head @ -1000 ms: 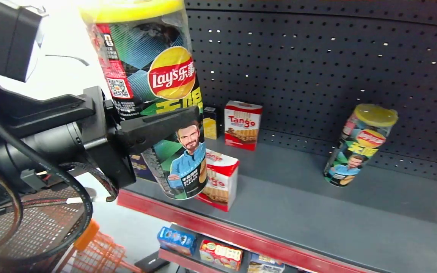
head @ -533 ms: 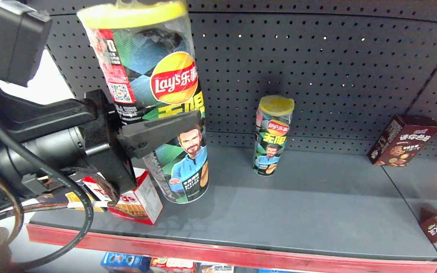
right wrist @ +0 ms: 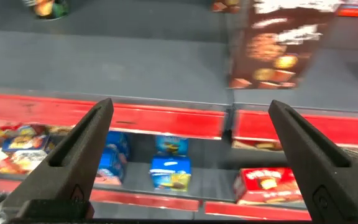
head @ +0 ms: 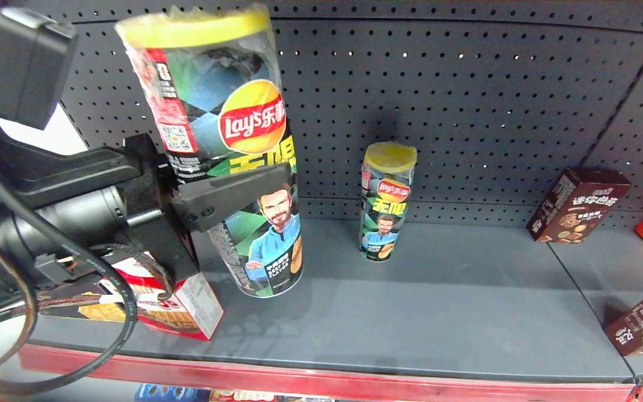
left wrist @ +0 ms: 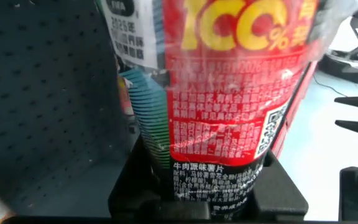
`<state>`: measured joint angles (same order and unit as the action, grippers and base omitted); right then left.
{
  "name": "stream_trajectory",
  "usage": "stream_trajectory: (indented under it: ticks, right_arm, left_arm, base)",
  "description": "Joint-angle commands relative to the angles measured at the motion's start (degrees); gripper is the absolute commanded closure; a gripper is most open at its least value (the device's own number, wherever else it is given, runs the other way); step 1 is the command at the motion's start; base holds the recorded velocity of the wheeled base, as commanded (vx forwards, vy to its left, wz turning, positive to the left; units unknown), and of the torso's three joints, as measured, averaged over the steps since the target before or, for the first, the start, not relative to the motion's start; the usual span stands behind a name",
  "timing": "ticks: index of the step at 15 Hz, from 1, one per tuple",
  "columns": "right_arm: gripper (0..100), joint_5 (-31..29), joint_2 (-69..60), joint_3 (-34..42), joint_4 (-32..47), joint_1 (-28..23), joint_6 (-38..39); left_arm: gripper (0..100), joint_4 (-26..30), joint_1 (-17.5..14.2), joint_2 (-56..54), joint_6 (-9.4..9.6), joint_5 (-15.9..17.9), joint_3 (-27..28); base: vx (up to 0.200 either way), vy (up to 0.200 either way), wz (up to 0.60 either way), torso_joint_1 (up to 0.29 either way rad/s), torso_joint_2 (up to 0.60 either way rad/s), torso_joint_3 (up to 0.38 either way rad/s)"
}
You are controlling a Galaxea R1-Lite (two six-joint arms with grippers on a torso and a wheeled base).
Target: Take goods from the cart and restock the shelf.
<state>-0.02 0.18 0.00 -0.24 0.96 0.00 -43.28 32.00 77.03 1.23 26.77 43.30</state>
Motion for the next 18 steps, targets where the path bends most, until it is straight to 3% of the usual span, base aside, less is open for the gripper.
stream_trajectory:
  ticks: [1,3,6,9,13,18]
  right_arm:
    - [0,0.0,0.1,0.0,-0.1,-0.1,0.0]
    - [0,0.0,0.1,0.0,0.0,-0.1,0.0]
    - [0,0.0,0.1,0.0,-0.1,0.0,0.0]
    - [0,-0.1,0.1,0.0,-0.1,0.0,0.0]
    - [0,0.2,0.1,0.0,0.0,0.0,-0.1]
    - [0,0.0,0.1,0.0,0.0,0.0,0.0]
  left_arm:
    - [100,-0.2,0.0,0.1,0.0,0.0,-0.1]
    - [100,-0.2,-0.1,0.0,0.0,0.0,-0.1]
    - [100,-0.3,-0.1,0.0,0.0,0.1,-1.2]
    - [100,-0.4,-0.4,0.1,0.0,0.1,-1.2]
    - [100,-0.8,-3.2,0.1,0.09,0.1,-0.6]
    - [100,-0.8,-5.2,0.0,-1.58,0.0,-1.3]
  base:
    - [0.0,0.0,0.0,0.0,0.0,0.0]
    - [0.0,0.0,0.0,0.0,0.0,0.0]
    - [0.0,0.0,-0.6,-0.002,0.01,-0.002]
    - [0.0,0.0,0.0,0.0,0.0,0.0]
    - [0.0,0.0,0.0,0.0,0.0,0.0]
    - [0.0,0.0,0.0,0.0,0.0,0.0]
